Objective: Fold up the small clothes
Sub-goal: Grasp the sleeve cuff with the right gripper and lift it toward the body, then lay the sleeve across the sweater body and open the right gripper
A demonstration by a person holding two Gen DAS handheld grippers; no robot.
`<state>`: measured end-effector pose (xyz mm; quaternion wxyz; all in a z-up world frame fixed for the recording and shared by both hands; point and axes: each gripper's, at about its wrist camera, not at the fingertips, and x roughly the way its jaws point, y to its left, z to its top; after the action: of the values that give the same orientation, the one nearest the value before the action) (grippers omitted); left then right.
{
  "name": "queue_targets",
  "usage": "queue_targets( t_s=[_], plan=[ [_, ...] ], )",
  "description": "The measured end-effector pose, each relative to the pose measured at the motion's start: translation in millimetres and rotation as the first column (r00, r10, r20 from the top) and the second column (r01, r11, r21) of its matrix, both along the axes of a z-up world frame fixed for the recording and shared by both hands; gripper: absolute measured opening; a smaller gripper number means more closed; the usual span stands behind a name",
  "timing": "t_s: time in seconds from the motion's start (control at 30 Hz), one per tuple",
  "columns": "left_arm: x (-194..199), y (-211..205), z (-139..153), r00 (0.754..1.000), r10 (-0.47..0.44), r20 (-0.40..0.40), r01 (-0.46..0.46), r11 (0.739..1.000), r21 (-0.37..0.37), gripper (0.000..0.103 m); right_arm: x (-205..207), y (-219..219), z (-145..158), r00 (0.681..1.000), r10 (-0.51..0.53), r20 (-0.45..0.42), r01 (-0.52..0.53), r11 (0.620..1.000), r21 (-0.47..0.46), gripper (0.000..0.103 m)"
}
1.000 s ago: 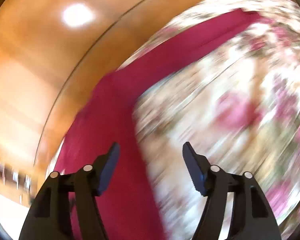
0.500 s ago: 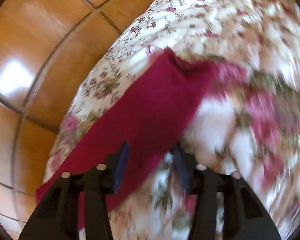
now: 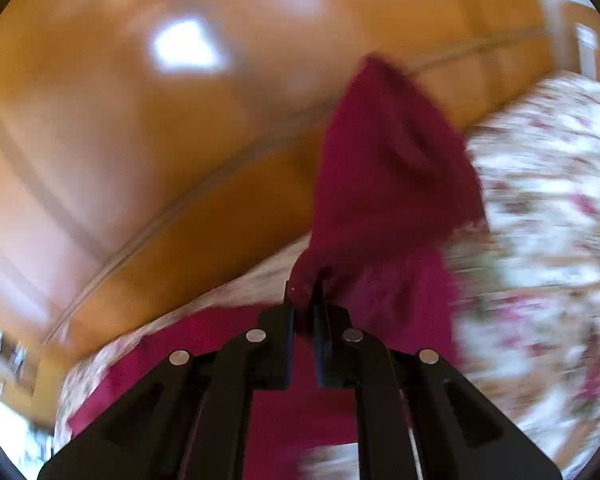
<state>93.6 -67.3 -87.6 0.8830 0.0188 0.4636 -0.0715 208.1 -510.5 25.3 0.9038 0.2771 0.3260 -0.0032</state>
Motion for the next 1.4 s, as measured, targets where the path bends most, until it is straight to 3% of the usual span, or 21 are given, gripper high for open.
queue_targets(
  t_s=[0.13,0.3,0.37,0.4,0.43,0.47,0.63,0.83,0.93,1.0,1.1,1.13,1.17,1.3,1.4],
  plan=[
    [-2,-1,10,1.0,-0.023,-0.009,0.023,1.0,0.018,0.093,21,101,2,0.972,0.235,0.011,-0.235,0.972,-0.015,0.007],
    [6,13,34,1.0,-0.017,0.012,0.018,0.997,-0.077,0.086,36,204,-19,0.898,0.438,-0.047,-0.44,0.897,-0.047,0.007],
    [15,20,41,1.0,-0.01,0.009,0.011,0.994,-0.113,0.082,35,236,-27,0.868,0.489,-0.084,-0.495,0.865,-0.081,0.018],
    [20,23,45,1.0,-0.002,0.006,0.003,0.991,-0.132,0.082,35,242,-30,0.862,0.5,-0.085,-0.506,0.858,-0.083,0.041],
    [28,29,48,1.0,0.011,0.001,-0.01,0.987,-0.163,0.08,35,247,-30,0.857,0.51,-0.076,-0.515,0.853,-0.079,0.047],
    [33,32,51,1.0,0.017,-0.003,-0.017,0.982,-0.187,0.076,34,248,-28,0.855,0.514,-0.066,-0.518,0.852,-0.075,0.048],
    [70,49,59,0.999,0.039,-0.031,-0.046,0.95,-0.309,0.076,-6,221,-13,0.883,0.47,0.006,-0.469,0.882,-0.04,0.058],
    [133,38,56,0.998,0.037,-0.043,-0.049,0.94,-0.338,0.076,-59,160,-25,0.945,0.323,-0.043,-0.326,0.943,-0.065,0.061],
    [164,25,44,0.995,0.002,-0.097,-0.035,0.938,-0.344,0.042,-71,132,-34,0.967,0.242,-0.076,-0.248,0.966,-0.078,0.063],
    [187,13,31,0.987,-0.018,-0.157,-0.038,0.938,-0.343,0.042,-71,118,-39,0.977,0.194,-0.086,-0.2,0.977,-0.071,0.063],
    [202,2,19,0.984,-0.007,-0.18,-0.056,0.936,-0.346,0.042,-69,97,-40,0.984,0.159,-0.08,-0.165,0.984,-0.067,0.063],
    [205,-3,18,0.985,-0.009,-0.172,-0.052,0.937,-0.346,0.035,-66,92,-40,0.985,0.152,-0.078,-0.157,0.985,-0.066,0.063],
    [207,-6,20,0.986,-0.023,-0.163,-0.036,0.936,-0.351,0.009,-62,88,-40,0.986,0.146,-0.076,-0.151,0.986,-0.063,0.063],
    [203,-7,41,0.998,-0.017,-0.057,-0.001,0.952,-0.305,0.005,-38,90,-48,0.985,0.146,-0.091,-0.152,0.986,-0.064,0.063],
    [206,5,50,0.998,0.058,-0.021,-0.062,0.965,-0.256,0.005,-15,107,-75,0.974,0.145,-0.174,-0.165,0.98,-0.108,0.062]
  ],
)
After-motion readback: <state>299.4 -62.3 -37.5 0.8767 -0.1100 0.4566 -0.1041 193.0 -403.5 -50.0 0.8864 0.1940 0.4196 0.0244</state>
